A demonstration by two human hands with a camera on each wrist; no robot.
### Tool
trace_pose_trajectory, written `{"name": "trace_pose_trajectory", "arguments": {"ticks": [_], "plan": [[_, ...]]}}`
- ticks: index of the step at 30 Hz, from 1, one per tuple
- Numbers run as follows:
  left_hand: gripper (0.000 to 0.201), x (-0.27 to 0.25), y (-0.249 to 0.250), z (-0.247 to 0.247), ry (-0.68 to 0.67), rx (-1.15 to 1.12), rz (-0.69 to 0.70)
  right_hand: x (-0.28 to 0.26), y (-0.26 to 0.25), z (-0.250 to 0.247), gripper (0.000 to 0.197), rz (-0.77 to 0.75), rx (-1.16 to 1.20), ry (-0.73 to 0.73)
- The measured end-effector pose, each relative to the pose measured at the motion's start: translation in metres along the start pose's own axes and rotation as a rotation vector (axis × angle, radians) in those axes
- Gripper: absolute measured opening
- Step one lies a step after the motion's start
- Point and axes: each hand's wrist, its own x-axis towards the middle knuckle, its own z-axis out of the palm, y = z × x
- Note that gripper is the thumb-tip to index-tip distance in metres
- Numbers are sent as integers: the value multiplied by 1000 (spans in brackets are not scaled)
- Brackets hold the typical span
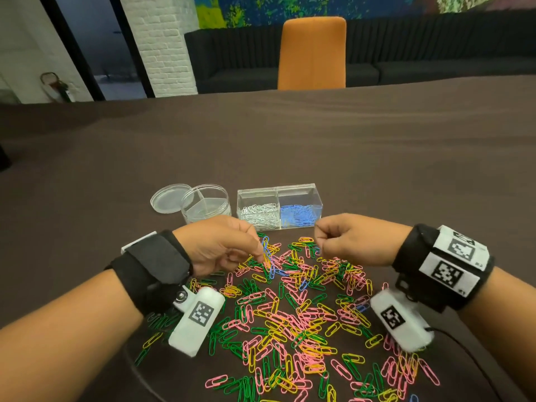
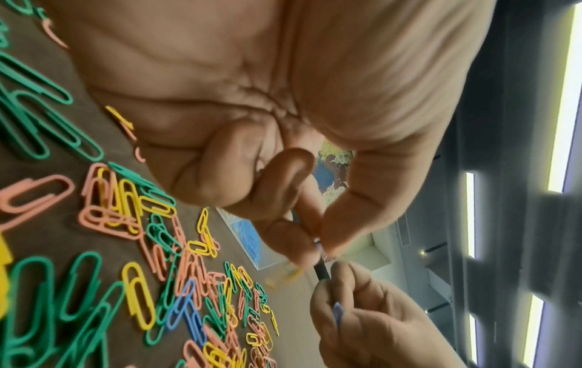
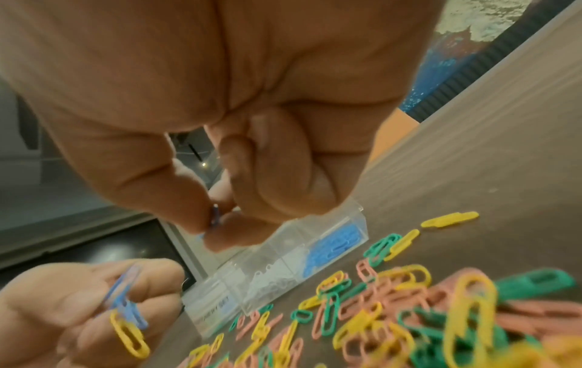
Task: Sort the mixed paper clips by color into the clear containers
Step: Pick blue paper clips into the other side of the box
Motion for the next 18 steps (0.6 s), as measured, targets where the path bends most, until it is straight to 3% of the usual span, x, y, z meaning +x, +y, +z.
{"name": "trace_pose_trajectory", "arguments": {"ticks": [5, 9, 15, 18], "plan": [[19, 10, 7, 0, 26, -32, -12, 24, -9, -24, 15, 43, 92, 74], [27, 22, 24, -1, 36, 25, 6, 54, -17, -46, 24, 38, -24, 192], [13, 35, 40, -1, 33, 97, 2, 84, -17, -58, 24, 104, 5, 214], [11, 52, 47, 0, 141, 156, 71, 93, -21, -57, 21, 81, -129, 215]]}}
